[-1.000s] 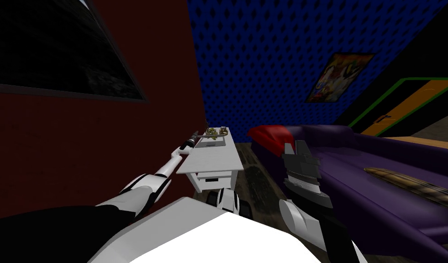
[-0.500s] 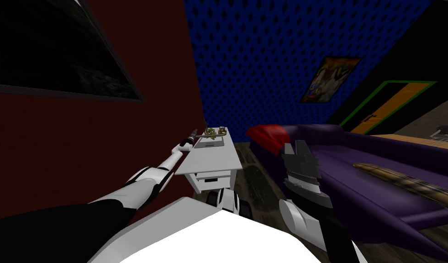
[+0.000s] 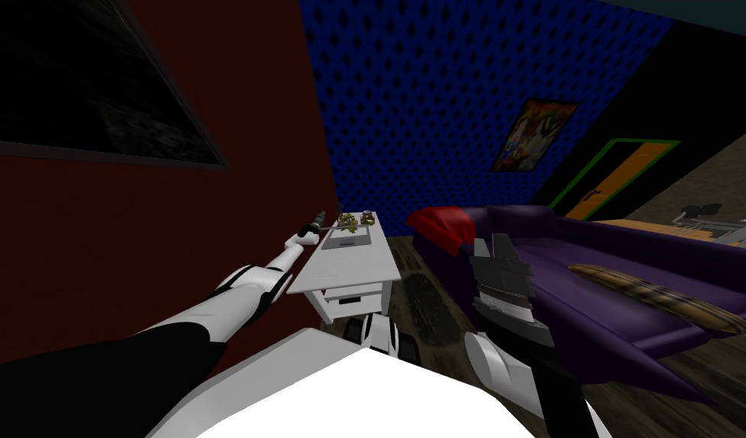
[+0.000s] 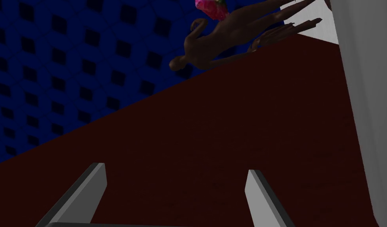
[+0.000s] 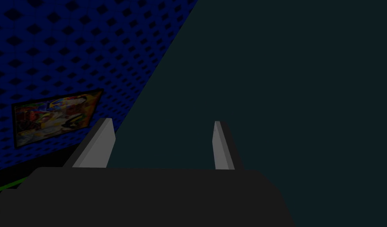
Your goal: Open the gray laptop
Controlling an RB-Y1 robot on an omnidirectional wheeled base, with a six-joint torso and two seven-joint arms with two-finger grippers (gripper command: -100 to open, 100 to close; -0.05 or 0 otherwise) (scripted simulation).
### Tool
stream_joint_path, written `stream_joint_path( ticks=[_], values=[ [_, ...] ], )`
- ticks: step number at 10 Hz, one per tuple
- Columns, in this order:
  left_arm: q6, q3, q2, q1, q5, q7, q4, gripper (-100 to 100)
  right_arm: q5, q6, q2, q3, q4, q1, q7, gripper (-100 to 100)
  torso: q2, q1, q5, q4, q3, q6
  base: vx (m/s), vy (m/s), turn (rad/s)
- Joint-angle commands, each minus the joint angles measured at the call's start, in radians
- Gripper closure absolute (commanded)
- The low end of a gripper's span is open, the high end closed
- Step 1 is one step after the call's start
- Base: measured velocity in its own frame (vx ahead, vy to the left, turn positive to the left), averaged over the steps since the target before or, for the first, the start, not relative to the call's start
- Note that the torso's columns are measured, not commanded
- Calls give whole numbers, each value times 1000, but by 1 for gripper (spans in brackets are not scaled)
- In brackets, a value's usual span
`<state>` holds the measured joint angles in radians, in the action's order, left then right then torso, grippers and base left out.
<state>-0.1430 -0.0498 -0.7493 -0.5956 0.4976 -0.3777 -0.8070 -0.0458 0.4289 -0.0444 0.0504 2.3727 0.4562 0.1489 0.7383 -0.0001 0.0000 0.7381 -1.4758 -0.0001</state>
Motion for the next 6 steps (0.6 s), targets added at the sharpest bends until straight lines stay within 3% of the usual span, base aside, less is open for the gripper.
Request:
stream_joint_path(
  ticks=[1, 5, 6],
  values=[
    [5, 9, -37, -62, 24, -23, 76, -100, 0, 0, 0, 0, 0, 0, 0, 0, 0, 0, 0, 0, 0, 0, -8, -2, -85],
    [3, 11, -44, -70, 28, -26, 87, -100, 0, 0, 0, 0, 0, 0, 0, 0, -1, 0, 0, 0, 0, 0, -2, 0, -13],
    [38, 17, -68, -90, 46, -30, 78, -100, 0, 0, 0, 0, 0, 0, 0, 0, 0, 0, 0, 0, 0, 0, -12, -6, -21]
  ],
)
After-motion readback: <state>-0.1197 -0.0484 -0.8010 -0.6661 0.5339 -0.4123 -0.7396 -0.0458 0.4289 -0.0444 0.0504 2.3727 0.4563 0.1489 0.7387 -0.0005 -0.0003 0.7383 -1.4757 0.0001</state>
